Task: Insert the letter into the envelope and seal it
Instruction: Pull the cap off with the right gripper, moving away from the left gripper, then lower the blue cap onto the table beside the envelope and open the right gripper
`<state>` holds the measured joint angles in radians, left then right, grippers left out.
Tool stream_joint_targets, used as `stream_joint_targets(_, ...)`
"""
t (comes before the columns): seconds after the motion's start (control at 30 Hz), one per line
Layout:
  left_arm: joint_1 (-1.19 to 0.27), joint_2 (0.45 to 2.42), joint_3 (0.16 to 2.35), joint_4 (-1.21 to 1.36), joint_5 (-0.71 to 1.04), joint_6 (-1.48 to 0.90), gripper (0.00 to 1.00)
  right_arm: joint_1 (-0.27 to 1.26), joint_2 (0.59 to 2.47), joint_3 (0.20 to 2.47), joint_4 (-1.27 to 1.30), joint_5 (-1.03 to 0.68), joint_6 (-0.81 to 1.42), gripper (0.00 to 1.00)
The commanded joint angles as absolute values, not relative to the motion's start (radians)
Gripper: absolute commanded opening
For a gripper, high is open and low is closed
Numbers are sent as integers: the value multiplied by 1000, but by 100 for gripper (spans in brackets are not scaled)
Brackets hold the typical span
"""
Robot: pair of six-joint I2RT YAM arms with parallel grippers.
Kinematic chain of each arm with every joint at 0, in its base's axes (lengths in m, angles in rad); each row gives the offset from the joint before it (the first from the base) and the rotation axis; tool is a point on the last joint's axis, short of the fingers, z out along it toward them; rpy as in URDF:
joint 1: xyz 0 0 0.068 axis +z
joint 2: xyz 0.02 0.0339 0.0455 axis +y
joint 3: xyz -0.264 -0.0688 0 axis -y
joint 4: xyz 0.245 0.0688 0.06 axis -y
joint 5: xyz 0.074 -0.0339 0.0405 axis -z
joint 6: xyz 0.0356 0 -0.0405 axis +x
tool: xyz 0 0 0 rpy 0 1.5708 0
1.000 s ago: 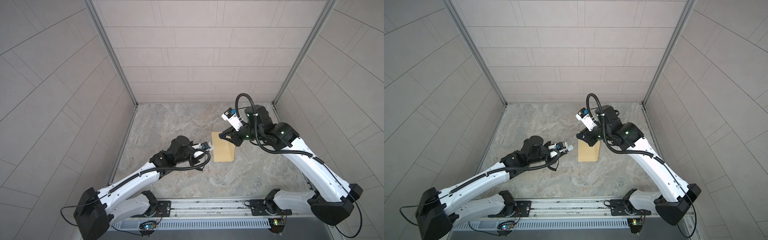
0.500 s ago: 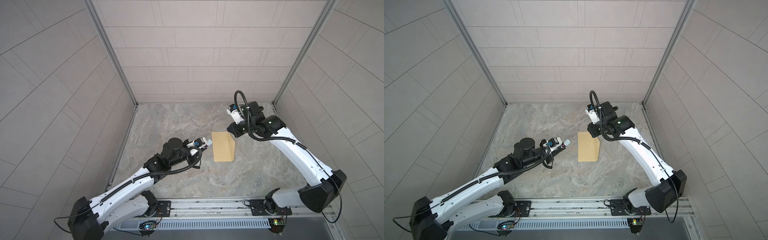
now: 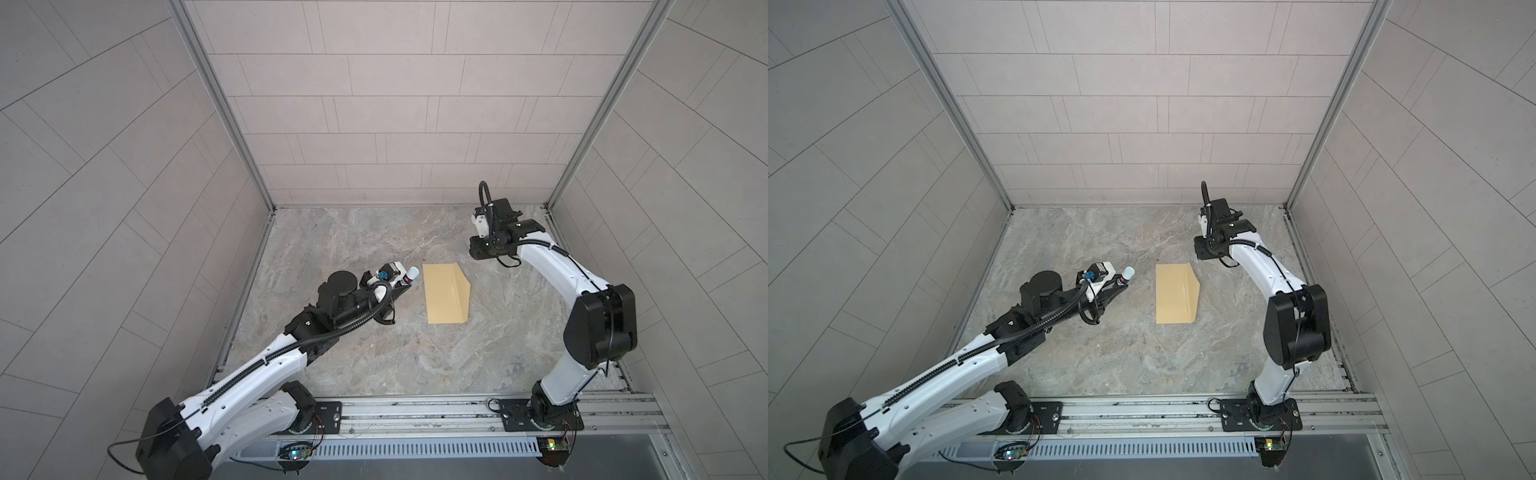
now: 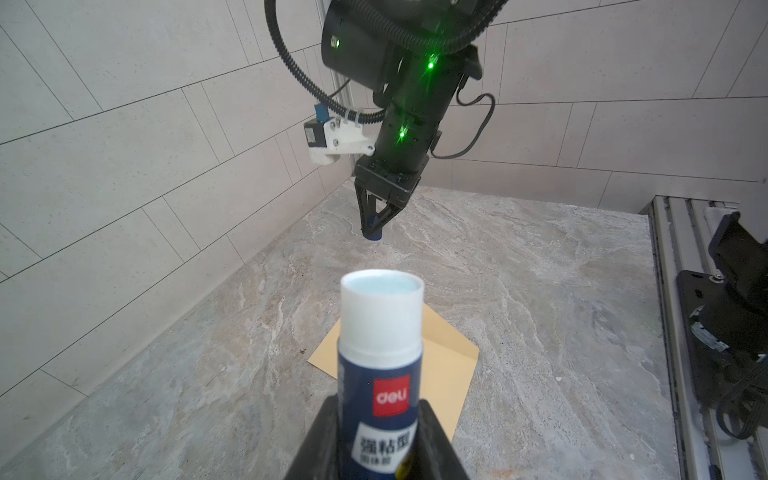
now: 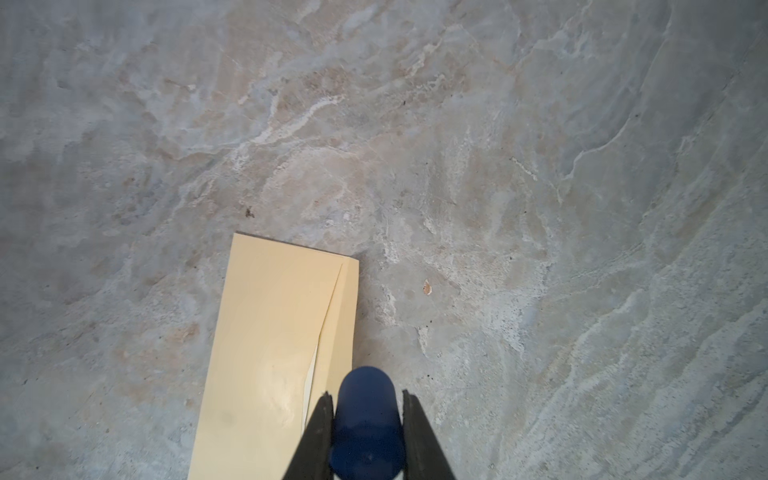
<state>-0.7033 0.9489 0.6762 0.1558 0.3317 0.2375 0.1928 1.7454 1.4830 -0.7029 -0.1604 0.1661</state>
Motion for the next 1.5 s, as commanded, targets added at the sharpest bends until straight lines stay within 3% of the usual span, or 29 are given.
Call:
stream_joint_targets(0.0, -696, 943, 665, 211, 349, 220, 0, 162, 1812, 1559, -713, -142, 190, 7)
stream_joint_targets(0.57, -685, 951, 664, 224, 361, 204, 0, 123, 2159, 1807, -811, -89, 209, 10)
stream_joint_targets(1.13, -679, 945, 664, 230, 364, 198, 0, 124, 2267, 1852, -854, -83, 208, 18)
stream_joint_targets(1.47, -679, 946, 665, 230, 362, 196, 0, 124, 2273, 1853, -868, -87, 204, 37)
